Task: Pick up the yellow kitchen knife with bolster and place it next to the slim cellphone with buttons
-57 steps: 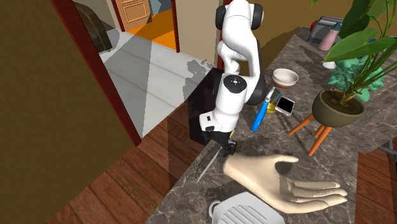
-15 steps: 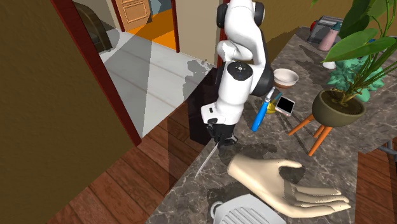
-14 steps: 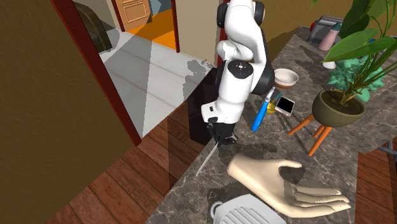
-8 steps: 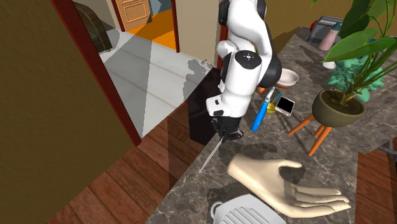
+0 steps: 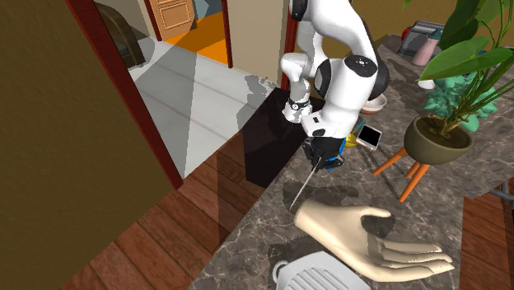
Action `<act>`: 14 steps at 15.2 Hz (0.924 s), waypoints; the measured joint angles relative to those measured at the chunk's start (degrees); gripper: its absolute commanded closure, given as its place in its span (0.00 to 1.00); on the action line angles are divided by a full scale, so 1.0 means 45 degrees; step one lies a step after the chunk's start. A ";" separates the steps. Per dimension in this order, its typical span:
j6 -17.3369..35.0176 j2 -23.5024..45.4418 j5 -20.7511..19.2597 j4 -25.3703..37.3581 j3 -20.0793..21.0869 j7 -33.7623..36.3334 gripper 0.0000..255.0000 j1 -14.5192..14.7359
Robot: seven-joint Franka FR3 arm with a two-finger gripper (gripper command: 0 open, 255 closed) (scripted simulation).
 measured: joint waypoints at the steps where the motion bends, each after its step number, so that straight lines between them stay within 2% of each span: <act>1: 0.0067 -0.0325 0.0048 -0.0393 0.0099 0.0204 1.00 0.0106; 10: 0.0444 -0.2315 0.0454 -0.2862 0.1158 0.2289 1.00 0.1227; 14: 0.0343 -0.2829 0.0622 -0.3323 0.1732 0.3321 1.00 0.1770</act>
